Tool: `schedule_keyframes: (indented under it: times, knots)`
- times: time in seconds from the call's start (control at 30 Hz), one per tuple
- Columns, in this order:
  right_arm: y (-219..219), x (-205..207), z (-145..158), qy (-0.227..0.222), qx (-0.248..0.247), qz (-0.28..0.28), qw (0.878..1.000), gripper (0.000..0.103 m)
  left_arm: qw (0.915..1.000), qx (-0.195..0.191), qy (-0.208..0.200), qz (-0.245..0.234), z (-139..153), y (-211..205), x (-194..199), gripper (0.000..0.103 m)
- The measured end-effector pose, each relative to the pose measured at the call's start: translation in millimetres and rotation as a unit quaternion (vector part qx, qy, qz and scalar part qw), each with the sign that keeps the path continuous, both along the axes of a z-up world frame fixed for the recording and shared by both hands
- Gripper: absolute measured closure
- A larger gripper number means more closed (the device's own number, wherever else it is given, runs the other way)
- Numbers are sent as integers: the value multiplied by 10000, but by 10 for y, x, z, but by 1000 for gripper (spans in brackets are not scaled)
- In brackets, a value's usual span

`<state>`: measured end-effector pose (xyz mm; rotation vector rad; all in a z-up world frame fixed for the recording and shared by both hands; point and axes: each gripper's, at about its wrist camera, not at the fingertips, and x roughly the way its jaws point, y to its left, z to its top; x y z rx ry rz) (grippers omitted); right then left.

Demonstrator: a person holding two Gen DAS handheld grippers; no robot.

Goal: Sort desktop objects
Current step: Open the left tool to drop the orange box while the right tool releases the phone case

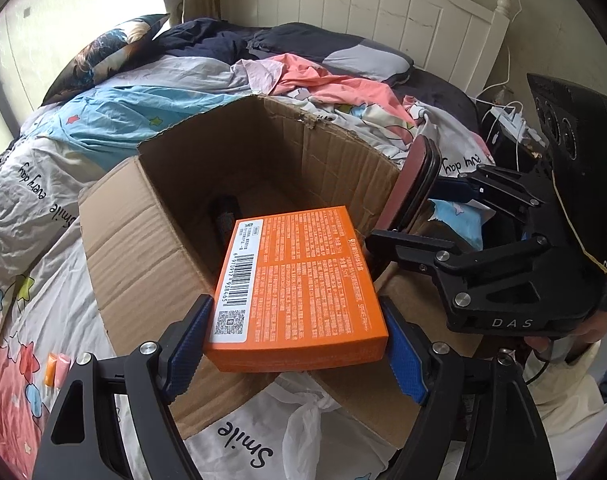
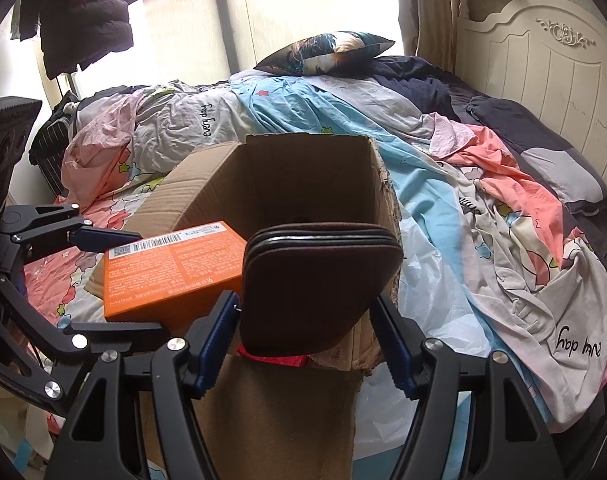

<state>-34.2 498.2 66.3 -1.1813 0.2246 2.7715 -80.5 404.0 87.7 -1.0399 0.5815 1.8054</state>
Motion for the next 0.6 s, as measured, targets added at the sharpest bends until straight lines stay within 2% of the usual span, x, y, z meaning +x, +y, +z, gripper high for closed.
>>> schedule_keyframes:
  times: [0.6]
  knots:
    - [-19,66,-10,4,100,-28,9999,37,10000,-42,-9,-50,-34,45,56,22]
